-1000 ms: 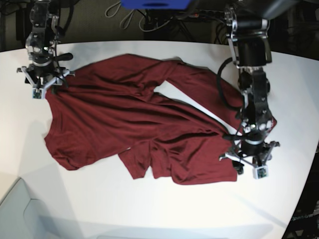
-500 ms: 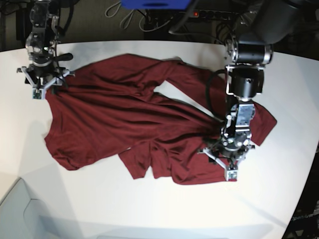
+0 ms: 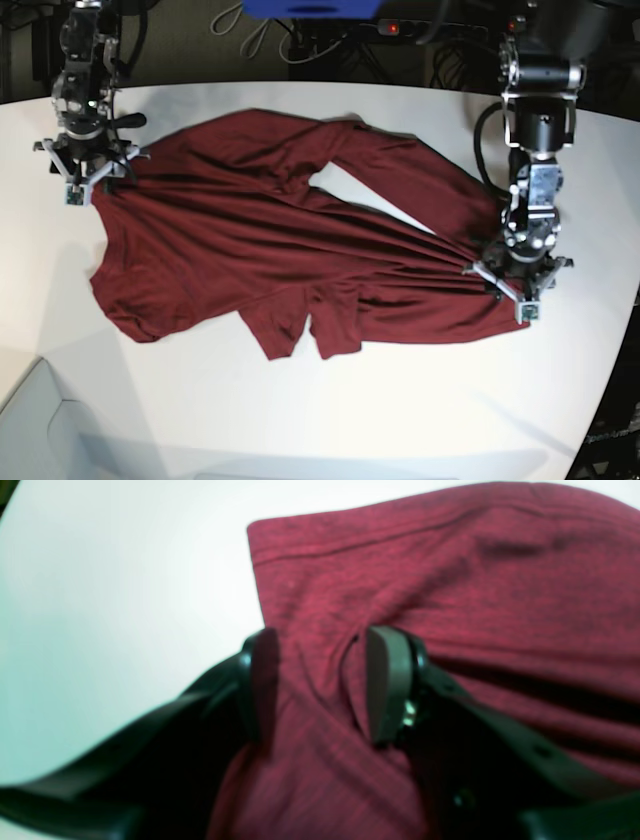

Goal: Layout the t-shirt on the table in an organized manner, then fold the t-shirt properly
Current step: 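Drag the shirt with the left gripper away from the right gripper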

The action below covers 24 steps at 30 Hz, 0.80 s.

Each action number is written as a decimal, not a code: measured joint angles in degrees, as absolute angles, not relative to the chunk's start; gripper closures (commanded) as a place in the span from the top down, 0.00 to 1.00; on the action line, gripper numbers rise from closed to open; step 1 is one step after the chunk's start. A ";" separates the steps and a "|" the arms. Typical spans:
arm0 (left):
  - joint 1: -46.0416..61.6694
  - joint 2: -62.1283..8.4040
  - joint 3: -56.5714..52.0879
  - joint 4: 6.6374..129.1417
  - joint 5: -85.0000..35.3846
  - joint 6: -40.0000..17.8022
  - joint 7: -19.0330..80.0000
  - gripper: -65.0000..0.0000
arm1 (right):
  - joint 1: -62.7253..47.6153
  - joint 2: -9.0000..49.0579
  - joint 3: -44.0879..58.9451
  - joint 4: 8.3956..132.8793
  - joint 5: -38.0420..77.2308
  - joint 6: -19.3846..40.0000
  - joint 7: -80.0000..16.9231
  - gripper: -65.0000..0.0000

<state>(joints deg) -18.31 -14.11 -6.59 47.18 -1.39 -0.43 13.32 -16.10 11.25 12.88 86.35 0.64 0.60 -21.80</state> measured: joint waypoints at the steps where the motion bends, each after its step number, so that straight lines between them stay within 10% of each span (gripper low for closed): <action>1: -16.10 -14.44 -8.10 49.43 -1.43 -0.56 13.45 0.43 | -16.10 11.22 12.86 86.37 0.69 0.58 -21.78 0.50; 24: -9.45 -9.17 -25.96 77.28 -0.45 -0.27 18.83 0.43 | -16.78 10.50 12.51 92.20 0.43 0.58 -26.85 0.50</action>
